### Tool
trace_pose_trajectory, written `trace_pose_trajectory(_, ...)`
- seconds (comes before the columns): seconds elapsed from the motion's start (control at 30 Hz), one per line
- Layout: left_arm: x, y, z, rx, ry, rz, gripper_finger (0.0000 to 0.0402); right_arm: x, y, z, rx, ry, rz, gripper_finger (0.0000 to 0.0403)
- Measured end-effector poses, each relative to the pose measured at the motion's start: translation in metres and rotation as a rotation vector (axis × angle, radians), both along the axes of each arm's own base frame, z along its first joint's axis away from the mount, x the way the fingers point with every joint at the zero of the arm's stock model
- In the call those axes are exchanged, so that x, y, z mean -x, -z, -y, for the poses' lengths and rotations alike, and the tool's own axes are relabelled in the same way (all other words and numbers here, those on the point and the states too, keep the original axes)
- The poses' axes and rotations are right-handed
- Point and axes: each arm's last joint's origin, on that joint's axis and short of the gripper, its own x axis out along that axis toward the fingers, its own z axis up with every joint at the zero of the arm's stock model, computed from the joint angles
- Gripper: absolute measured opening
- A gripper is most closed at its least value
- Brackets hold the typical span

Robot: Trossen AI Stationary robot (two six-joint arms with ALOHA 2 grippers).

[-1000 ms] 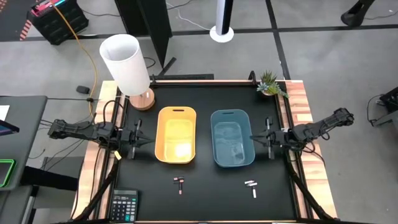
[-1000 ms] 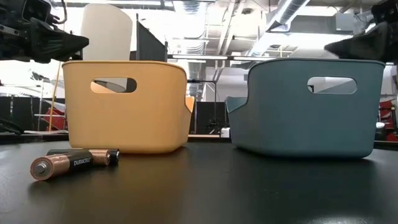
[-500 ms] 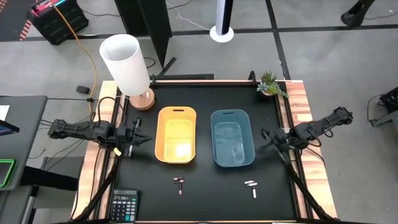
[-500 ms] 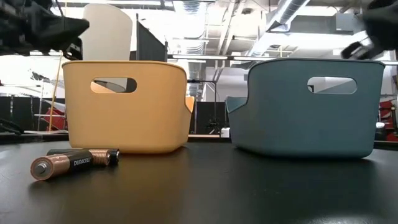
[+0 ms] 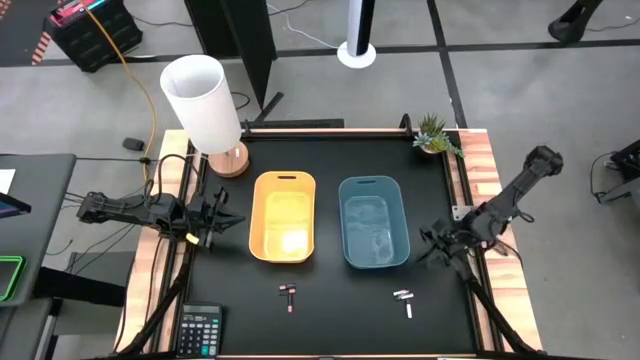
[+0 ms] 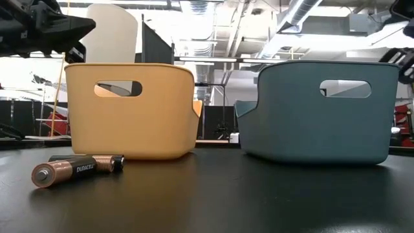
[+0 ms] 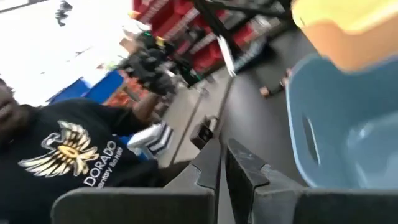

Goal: Sort batteries
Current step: Put the bottom silver battery into the blue bin

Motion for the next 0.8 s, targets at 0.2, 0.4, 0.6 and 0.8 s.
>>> trace_pose_trajectory(0.2,0.0,0.0,-0.003,0.027,-0.086,-0.005,0.0,-0.019,-0.026,-0.03,0.131,0.057,-0.258,0.0063)
trace_pose_trajectory(0.4,0.0,0.001,-0.005,-0.007,-0.168,-0.017,0.0,-0.055,-0.067,-0.067,0.305,0.159,-0.523,0.0064)
trace_pose_trajectory(0.6,-0.001,0.008,-0.004,-0.001,-0.145,-0.088,0.0001,-0.081,-0.067,-0.102,0.377,0.282,-0.915,0.0083)
trace_pose_trajectory(0.8,-0.002,0.01,-0.003,-0.016,-0.108,-0.106,0.0057,-0.095,-0.034,-0.142,0.247,0.353,-1.114,0.0179)
